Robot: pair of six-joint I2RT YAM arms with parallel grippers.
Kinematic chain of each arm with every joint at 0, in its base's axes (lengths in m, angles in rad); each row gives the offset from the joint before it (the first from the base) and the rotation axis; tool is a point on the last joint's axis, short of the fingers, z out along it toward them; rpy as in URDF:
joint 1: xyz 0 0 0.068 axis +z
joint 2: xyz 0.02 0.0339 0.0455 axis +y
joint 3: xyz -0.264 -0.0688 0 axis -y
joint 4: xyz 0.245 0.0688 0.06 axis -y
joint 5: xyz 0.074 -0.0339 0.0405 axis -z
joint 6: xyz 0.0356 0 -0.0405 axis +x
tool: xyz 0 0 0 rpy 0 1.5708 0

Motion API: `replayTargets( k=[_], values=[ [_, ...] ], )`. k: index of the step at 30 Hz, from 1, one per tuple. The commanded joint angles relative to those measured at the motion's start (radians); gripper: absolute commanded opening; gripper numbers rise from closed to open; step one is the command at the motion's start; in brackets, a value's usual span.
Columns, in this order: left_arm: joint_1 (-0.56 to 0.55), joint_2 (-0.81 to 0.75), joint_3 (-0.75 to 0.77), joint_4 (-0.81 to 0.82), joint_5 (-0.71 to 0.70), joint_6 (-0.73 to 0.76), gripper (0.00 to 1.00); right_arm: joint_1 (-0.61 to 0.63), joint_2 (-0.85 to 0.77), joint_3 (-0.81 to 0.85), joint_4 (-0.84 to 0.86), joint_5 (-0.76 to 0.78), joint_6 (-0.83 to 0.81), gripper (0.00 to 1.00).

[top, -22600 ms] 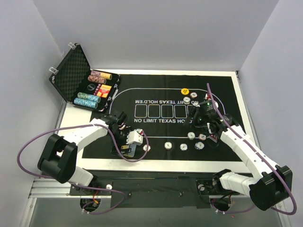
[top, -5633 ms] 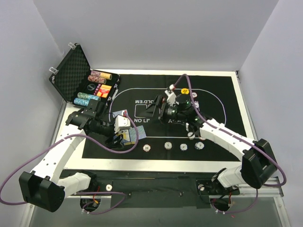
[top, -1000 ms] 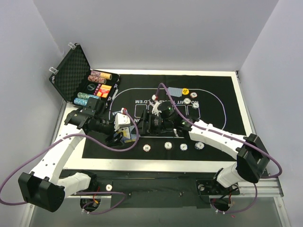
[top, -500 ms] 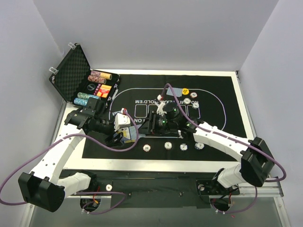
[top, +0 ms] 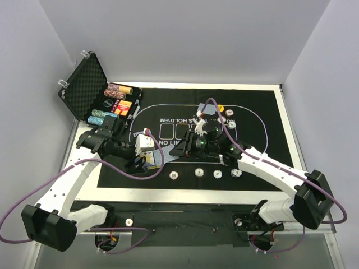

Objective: Distribute texas hold em gaming equipment

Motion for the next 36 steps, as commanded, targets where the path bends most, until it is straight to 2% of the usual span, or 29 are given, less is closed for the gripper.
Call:
replayTargets(
  k=[1, 8, 21, 24, 27, 29, 36],
  values=[
    [0.005, -0.027, 0.007, 0.031, 0.055, -0.002, 0.0, -0.021, -0.073, -0.024, 0.014, 0.0, 0.019, 0.2],
    [0.005, -0.03, 0.001, 0.031, 0.049, -0.001, 0.0, -0.071, -0.122, -0.066, 0.043, -0.021, 0.077, 0.0],
    [0.005, -0.028, 0.007, 0.031, 0.046, -0.002, 0.0, -0.319, -0.236, -0.17, 0.0, -0.089, 0.058, 0.0],
    [0.005, -0.028, 0.006, 0.028, 0.049, -0.002, 0.0, -0.379, -0.207, -0.171, -0.101, -0.049, -0.025, 0.0],
    [0.005, -0.03, 0.007, 0.029, 0.049, -0.004, 0.0, -0.404, -0.15, -0.149, -0.242, 0.072, -0.166, 0.0],
    [0.005, -0.033, 0.007, 0.029, 0.049, -0.004, 0.0, -0.416, -0.095, -0.145, -0.274, 0.136, -0.22, 0.0],
    [0.005, -0.036, 0.009, 0.02, 0.047, -0.003, 0.0, -0.496, 0.102, -0.147, -0.23, 0.197, -0.271, 0.0]
  ],
)
